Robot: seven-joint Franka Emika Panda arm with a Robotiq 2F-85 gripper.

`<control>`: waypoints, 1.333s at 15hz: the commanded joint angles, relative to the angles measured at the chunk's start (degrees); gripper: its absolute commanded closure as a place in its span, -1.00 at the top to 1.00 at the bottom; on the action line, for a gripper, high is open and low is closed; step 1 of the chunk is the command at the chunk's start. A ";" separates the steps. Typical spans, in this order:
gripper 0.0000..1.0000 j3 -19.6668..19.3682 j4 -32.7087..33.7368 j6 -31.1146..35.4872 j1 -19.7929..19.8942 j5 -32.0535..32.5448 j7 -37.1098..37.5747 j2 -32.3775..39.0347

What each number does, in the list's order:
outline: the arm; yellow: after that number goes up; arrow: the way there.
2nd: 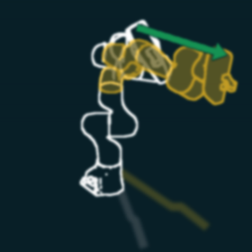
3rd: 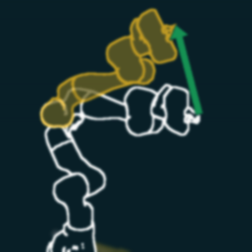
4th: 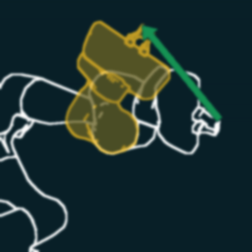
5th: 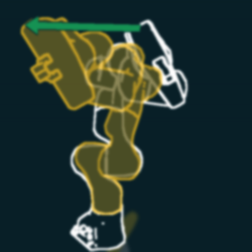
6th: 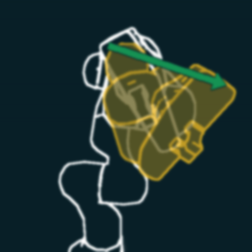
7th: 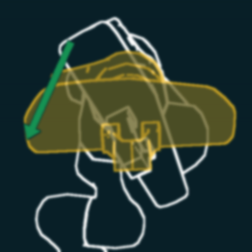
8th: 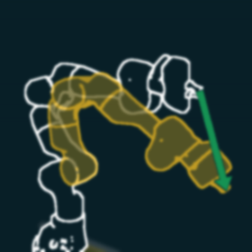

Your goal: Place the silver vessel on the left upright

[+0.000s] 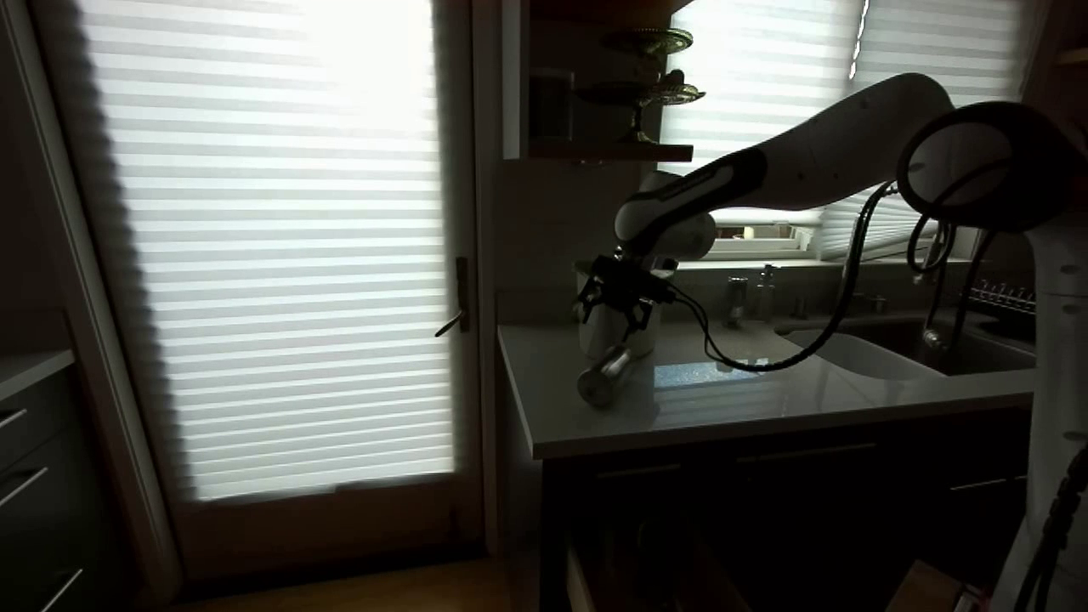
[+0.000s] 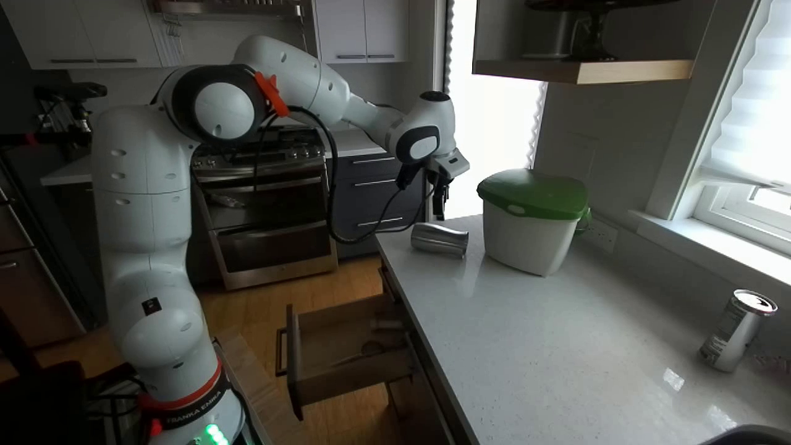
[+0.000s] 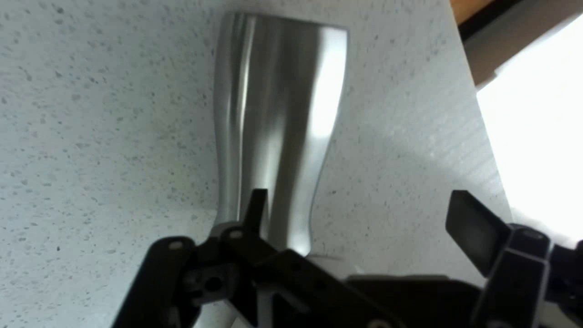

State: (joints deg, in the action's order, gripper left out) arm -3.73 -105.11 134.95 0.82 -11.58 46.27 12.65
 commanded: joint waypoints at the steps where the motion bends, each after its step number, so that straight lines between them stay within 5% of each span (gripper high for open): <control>1: 1.00 -3.59 -1.57 7.23 -2.88 11.11 12.64 1.85; 2: 1.00 -1.37 -0.24 4.50 -0.86 5.85 6.30 1.50; 20: 1.00 -3.16 1.16 4.22 -2.19 10.40 10.88 7.23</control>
State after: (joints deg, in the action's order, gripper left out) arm -5.82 -105.01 140.09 -0.41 -2.64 55.04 18.33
